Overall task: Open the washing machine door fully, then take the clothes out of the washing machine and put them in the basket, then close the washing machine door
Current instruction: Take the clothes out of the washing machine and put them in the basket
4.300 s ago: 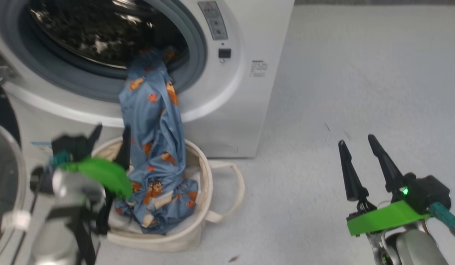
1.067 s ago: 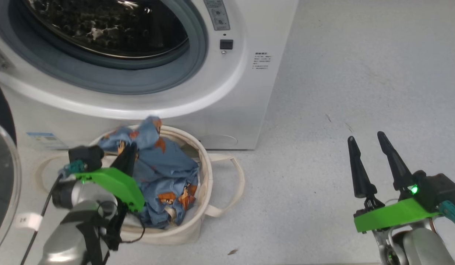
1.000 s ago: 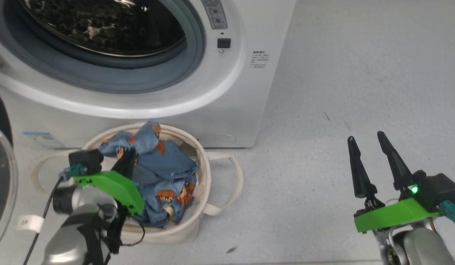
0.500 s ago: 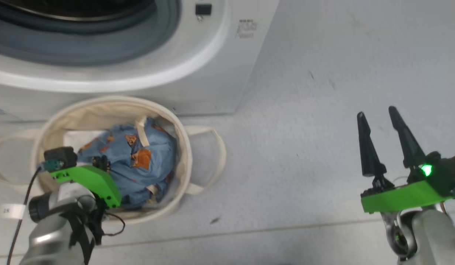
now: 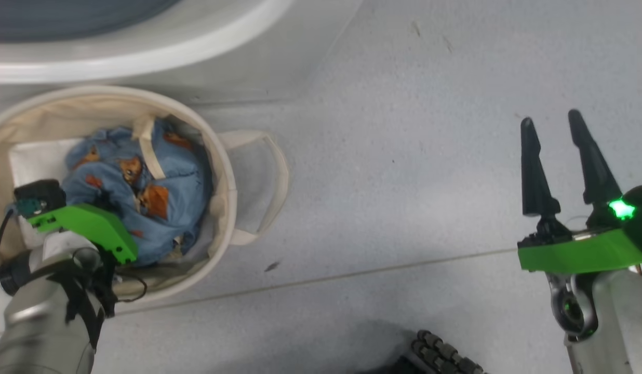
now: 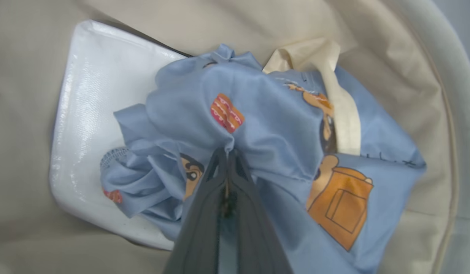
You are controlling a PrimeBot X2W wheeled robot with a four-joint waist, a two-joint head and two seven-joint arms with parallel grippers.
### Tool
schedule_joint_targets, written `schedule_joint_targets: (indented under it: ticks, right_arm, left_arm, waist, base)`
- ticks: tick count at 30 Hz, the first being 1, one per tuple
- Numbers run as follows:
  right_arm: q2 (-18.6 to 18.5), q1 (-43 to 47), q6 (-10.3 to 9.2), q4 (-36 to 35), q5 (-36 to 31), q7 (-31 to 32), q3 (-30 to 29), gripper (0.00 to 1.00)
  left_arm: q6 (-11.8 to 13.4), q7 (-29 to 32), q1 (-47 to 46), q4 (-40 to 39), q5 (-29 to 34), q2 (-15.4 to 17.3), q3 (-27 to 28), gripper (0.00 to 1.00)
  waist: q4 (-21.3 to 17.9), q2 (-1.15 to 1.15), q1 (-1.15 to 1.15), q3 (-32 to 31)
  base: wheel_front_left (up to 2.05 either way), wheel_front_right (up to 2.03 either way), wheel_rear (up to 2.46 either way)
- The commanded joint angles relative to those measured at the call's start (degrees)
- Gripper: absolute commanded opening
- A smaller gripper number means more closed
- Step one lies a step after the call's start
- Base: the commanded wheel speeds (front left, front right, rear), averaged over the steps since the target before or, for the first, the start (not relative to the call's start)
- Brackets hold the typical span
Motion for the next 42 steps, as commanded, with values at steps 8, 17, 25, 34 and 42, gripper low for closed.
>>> schedule_joint_targets:
  ticks: [8, 17, 25, 34, 42]
  right_arm:
    - [-0.04, -0.65, 0.02, -2.03, 0.13, -0.70, 0.65, 1.00]
    - [-0.57, -0.39, 0.02, -0.64, -0.03, -0.70, 1.82, 1.00]
    - [-1.01, 2.46, 0.02, 1.69, -0.25, -0.70, 1.28, 1.00]
    - [-1.05, 5.83, 0.02, 4.23, -0.61, -0.70, 2.42, 1.00]
    - [-0.92, 8.43, 0.02, 5.65, -0.97, -0.70, 3.16, 1.00]
  left_arm:
    - [1.15, -3.45, 0.09, -0.30, 0.19, 1.94, 0.96, 0.77]
    - [-0.23, -6.33, 1.58, -0.27, 1.00, 0.98, -0.40, 1.00]
    - [-3.48, -9.32, 3.73, -2.85, 2.89, 0.64, -1.48, 1.00]
    - [-2.41, -9.40, 11.86, -22.02, 9.50, 2.74, 7.28, 1.00]
    - [-0.90, -9.40, 20.78, -34.76, 14.29, 1.46, 16.90, 1.00]
  waist:
    - [0.66, 0.00, 0.00, 0.10]
    - [2.93, 0.00, 0.00, -4.76]
    - [6.46, 0.00, 0.00, -12.70]
    - [10.83, 0.00, 0.00, -21.83]
    - [13.30, 0.00, 0.00, -29.00]
  base:
    - [0.00, 0.00, 0.00]
    - [0.00, 0.00, 0.00]
    - [0.00, 0.00, 0.00]
    - [0.00, 0.00, 0.00]
    - [0.00, 0.00, 0.00]
